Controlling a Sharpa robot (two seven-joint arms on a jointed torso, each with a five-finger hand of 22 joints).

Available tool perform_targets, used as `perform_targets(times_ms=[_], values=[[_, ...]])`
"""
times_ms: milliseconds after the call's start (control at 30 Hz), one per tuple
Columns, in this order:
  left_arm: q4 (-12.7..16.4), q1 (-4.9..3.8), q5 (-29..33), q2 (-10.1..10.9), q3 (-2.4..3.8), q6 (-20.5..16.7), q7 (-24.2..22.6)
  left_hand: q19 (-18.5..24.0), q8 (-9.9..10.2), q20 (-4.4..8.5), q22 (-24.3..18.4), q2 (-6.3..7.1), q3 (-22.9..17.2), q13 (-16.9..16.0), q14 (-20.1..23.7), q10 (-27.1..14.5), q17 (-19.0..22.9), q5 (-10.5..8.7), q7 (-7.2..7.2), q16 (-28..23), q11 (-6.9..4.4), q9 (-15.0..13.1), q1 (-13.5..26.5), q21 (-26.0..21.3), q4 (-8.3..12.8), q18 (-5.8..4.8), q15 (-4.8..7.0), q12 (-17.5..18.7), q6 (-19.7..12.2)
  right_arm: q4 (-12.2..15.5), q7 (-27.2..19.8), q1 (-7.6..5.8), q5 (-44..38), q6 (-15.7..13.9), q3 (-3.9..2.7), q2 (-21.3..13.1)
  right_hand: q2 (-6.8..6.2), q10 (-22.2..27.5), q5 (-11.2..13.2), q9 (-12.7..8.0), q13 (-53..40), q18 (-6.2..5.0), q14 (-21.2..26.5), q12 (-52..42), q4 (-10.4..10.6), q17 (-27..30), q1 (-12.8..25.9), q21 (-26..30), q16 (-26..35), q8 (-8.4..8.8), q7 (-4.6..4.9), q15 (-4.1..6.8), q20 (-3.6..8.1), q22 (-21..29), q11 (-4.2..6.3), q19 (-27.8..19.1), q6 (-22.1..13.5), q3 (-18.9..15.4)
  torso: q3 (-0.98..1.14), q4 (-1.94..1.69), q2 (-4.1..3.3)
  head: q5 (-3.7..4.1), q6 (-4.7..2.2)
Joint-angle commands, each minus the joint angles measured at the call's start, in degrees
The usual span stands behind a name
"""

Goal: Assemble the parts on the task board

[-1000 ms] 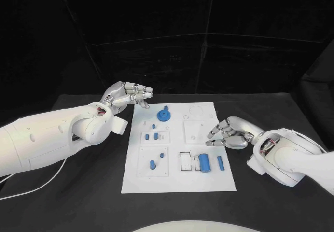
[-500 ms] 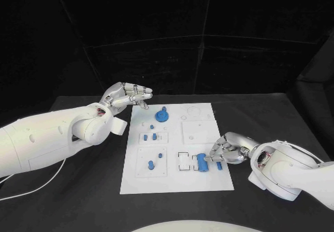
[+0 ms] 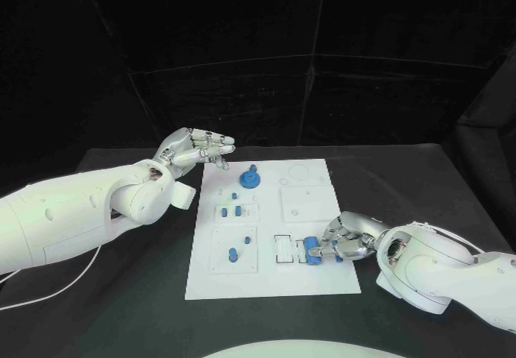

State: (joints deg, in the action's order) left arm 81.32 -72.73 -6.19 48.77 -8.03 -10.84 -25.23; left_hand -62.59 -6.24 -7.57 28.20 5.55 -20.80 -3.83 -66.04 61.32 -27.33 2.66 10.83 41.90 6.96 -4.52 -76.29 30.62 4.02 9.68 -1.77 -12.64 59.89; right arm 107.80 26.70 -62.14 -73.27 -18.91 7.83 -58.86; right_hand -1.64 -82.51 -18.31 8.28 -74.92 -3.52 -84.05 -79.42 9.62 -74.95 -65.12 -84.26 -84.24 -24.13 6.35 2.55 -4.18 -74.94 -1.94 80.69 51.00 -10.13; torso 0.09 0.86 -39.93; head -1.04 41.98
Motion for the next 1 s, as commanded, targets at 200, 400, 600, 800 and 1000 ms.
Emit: perform_targets(times_ms=[200, 400, 600, 800, 1000], values=[[0.1, 0.02, 0.2, 0.0, 0.01, 0.8, -0.2, -0.4, 0.2, -0.01, 0.0, -0.71, 0.3, 0.0, -0.1, -0.3, 0.1, 0.03, 0.12, -0.3, 0.01, 0.1, 0.0, -0.4, 0.1, 0.67, -0.30, 0.3, -0.3, -0.8, 2.2, 0.70, -2.4, 1.0, 0.17, 1.7, -0.31, -0.2, 0.4, -0.1, 0.0, 0.35, -3.3, -0.2, 0.6, -0.1, 0.0, -0.3, -0.3, -0.27, 0.12, -0.37, -0.05, -0.6, 0.14, 0.4, -0.4, 0.0, -0.04, -0.09, -0.08, -0.01, 0.18], [0.1, 0.03, 0.2, 0.1, 0.00, 0.7, -0.2, -0.4, 0.2, -0.01, 0.0, -0.71, 0.3, 0.0, -0.1, -0.3, 0.1, 0.03, 0.12, -0.3, 0.01, 0.1, 0.0, -0.4, 0.1, 0.67, -0.30, 0.3, -0.3, -1.4, 2.6, 0.81, -2.6, 1.4, 0.17, 2.2, 0.38, -0.3, -0.3, 0.1, -0.4, 0.36, -3.3, -0.1, -0.1, -0.4, -3.3, -0.3, -0.4, -1.58, -0.01, -0.28, 0.02, -0.8, 0.26, 0.4, -0.7, 0.2, -0.09, -0.02, -0.09, -0.16, 0.35], [0.2, 0.04, 0.2, 0.3, 0.00, 0.7, -0.2, -0.4, 0.2, -0.01, 0.0, -0.71, 0.3, 0.0, -0.1, -0.3, 0.1, 0.03, 0.12, -0.3, 0.01, 0.1, 0.0, -0.4, 0.1, 0.67, -0.30, 0.3, -0.3, -1.5, 2.9, 0.84, -2.1, 0.3, 0.16, 2.2, 1.63, -0.3, -1.5, 0.3, -0.6, 0.37, -3.3, 0.1, -1.2, -0.6, -5.9, -0.4, -0.5, -2.76, -0.12, -0.18, 0.11, -0.8, 0.38, 0.4, -0.8, 0.5, -0.10, 0.02, 0.00, -0.27, 0.50], [0.4, 0.04, 0.2, 0.5, 0.00, 0.8, -0.1, -0.4, 0.2, -0.01, 0.0, -0.71, 0.3, 0.0, -0.1, -0.3, 0.1, 0.03, 0.12, -0.3, 0.01, 0.1, 0.0, -0.4, 0.1, 0.67, -0.30, 0.3, -0.3, -0.8, 3.0, 0.85, -1.7, -2.2, 0.15, 1.4, 2.51, -0.4, -5.3, 0.5, -1.0, 0.38, -3.3, 0.1, -2.7, -0.7, -8.2, -0.4, -0.5, -3.95, -0.26, -0.04, 0.23, -0.9, 0.55, 0.4, -0.6, 0.8, -0.08, -0.07, -0.03, -0.27, 0.50], [0.4, 0.04, 0.2, 0.6, 0.00, 0.8, 0.0, -0.4, 0.2, -0.01, 0.0, -0.71, 0.3, 0.0, -0.1, -0.3, 0.1, 0.03, 0.12, -0.3, 0.01, 0.1, 0.0, -0.4, 0.1, 0.67, -0.30, 0.3, -0.3, 1.2, 1.6, 0.84, 0.9, -6.4, 0.14, -0.4, 3.41, -0.6, -6.2, 0.8, -1.1, 0.40, -3.3, 0.2, -2.9, -0.7, -8.5, -0.5, -0.5, -4.91, -0.64, 0.17, 0.37, -1.1, 0.85, 0.5, 0.4, 1.2, -0.12, -0.01, 0.02, -0.23, 0.49]])
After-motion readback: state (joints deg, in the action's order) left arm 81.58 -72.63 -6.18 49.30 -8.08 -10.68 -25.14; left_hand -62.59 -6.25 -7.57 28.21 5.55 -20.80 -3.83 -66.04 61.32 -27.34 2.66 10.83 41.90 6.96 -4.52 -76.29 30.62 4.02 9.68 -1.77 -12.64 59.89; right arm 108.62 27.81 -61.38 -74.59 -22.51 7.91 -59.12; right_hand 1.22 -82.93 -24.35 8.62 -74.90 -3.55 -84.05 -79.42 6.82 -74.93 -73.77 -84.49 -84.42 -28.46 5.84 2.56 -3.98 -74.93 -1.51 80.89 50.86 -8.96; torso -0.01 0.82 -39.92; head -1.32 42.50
